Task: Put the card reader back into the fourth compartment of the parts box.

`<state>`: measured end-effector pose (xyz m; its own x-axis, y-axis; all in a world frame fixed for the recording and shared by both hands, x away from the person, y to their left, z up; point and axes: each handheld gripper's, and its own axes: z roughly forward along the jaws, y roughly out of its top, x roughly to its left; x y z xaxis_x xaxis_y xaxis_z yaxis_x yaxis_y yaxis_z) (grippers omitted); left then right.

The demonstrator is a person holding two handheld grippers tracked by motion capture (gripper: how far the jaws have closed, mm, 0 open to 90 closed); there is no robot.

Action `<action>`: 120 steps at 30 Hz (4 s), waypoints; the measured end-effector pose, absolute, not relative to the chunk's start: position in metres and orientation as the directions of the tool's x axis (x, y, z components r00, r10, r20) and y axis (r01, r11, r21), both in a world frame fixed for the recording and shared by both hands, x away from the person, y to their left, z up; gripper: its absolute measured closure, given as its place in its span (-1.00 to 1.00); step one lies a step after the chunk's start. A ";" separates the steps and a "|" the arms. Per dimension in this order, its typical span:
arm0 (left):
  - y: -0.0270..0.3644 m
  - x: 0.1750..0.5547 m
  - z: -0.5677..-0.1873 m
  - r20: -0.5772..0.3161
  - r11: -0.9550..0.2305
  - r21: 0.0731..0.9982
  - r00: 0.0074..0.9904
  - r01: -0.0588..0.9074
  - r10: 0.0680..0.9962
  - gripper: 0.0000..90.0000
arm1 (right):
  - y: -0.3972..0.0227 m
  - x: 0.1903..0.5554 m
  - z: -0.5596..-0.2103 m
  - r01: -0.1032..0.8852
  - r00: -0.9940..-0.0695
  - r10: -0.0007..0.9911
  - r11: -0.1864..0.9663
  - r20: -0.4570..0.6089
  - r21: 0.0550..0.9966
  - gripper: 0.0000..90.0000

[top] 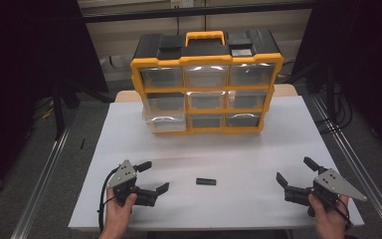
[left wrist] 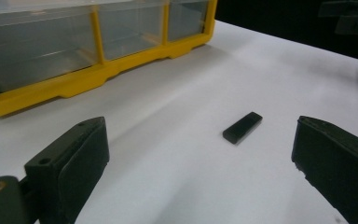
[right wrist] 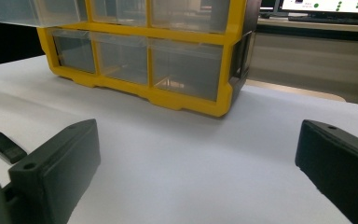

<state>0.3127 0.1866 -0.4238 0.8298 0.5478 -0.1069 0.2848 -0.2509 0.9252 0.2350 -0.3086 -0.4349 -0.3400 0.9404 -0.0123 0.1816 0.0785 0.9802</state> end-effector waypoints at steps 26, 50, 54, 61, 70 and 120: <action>0.120 0.330 -0.414 -0.051 -0.421 0.882 0.931 0.212 0.362 -0.91 | -0.306 0.236 -0.436 0.186 -0.354 0.935 0.082 -0.011 0.979 -1.00; 0.071 0.367 -0.423 -0.020 -0.619 0.765 0.966 0.179 0.256 -0.85 | -0.306 0.236 -0.436 0.189 -0.356 0.935 0.083 -0.011 0.978 -1.00; 0.062 0.374 -0.426 -0.036 -0.657 0.733 0.974 0.177 0.222 -0.72 | -0.305 0.237 -0.436 0.192 -0.360 0.933 0.082 -0.008 0.978 -1.00; 0.051 0.379 -0.425 -0.037 -0.707 0.691 0.984 0.152 0.175 -0.57 | -0.305 0.237 -0.437 0.191 -0.362 0.932 0.083 -0.008 0.978 -1.00; 0.040 0.380 -0.430 -0.072 -0.787 0.604 0.992 0.128 0.107 -0.31 | -0.305 0.237 -0.437 0.192 -0.368 0.930 0.087 -0.011 0.978 -1.00; 0.027 0.384 -0.432 -0.106 -0.845 0.518 0.990 0.136 0.095 0.64 | -0.304 0.237 -0.437 0.196 -0.377 0.926 0.095 -0.015 0.976 -1.00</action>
